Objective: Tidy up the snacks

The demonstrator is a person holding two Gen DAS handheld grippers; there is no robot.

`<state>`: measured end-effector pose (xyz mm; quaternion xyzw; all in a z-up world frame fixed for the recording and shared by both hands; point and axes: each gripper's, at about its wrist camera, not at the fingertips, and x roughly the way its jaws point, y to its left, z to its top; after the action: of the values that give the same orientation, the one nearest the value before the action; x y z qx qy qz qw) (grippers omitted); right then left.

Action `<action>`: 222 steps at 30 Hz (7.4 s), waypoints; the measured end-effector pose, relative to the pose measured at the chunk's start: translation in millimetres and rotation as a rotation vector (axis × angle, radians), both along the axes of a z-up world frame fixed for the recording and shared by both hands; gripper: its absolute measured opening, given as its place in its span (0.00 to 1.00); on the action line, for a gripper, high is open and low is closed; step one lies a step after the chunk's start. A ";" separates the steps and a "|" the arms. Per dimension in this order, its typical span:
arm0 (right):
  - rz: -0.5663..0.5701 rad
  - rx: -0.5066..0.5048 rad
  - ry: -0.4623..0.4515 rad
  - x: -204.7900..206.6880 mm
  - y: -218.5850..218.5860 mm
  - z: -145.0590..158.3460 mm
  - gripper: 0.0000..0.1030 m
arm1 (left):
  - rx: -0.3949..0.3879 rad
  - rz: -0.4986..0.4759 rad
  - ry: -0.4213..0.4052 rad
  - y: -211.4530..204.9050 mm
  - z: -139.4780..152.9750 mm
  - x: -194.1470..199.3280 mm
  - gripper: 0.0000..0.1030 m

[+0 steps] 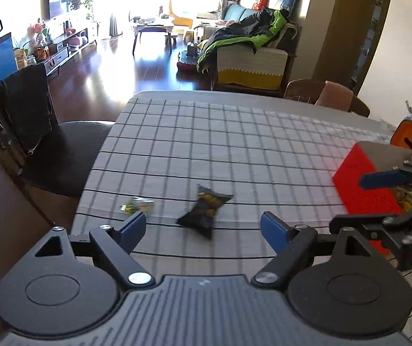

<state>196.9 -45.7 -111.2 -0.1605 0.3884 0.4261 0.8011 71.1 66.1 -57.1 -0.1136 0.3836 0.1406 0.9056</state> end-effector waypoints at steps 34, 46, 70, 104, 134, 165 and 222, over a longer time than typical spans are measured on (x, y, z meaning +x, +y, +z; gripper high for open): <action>-0.428 -0.206 0.202 49.0 164.8 -131.2 0.82 | -0.024 -0.301 0.133 126.8 -80.9 43.2 0.84; -0.409 -0.243 0.172 52.6 178.3 -134.5 0.55 | -0.064 -0.299 0.169 138.9 -101.2 70.7 0.84; -0.351 -0.189 0.191 38.1 137.7 -116.5 0.32 | 0.039 -0.333 0.262 117.5 -111.9 94.2 0.32; -0.324 0.043 0.204 5.4 -193.9 56.3 0.30 | -0.039 -0.217 0.110 -15.2 -10.8 54.8 0.32; -0.431 0.027 0.087 67.1 -392.1 88.7 0.30 | 0.039 -0.426 0.058 -263.0 31.5 153.9 0.32; -0.386 -0.116 0.175 126.9 -332.8 20.3 0.30 | 0.073 -0.486 0.334 -335.4 -48.7 228.1 0.34; -0.416 0.186 -0.127 9.2 -364.7 99.9 1.00 | 0.081 -0.399 -0.114 -296.2 66.4 90.8 0.83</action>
<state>206.1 -410.4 -11.3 -0.0292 0.3211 0.2748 0.9058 161.9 -230.1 9.2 -0.0067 0.3408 -0.0327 0.9395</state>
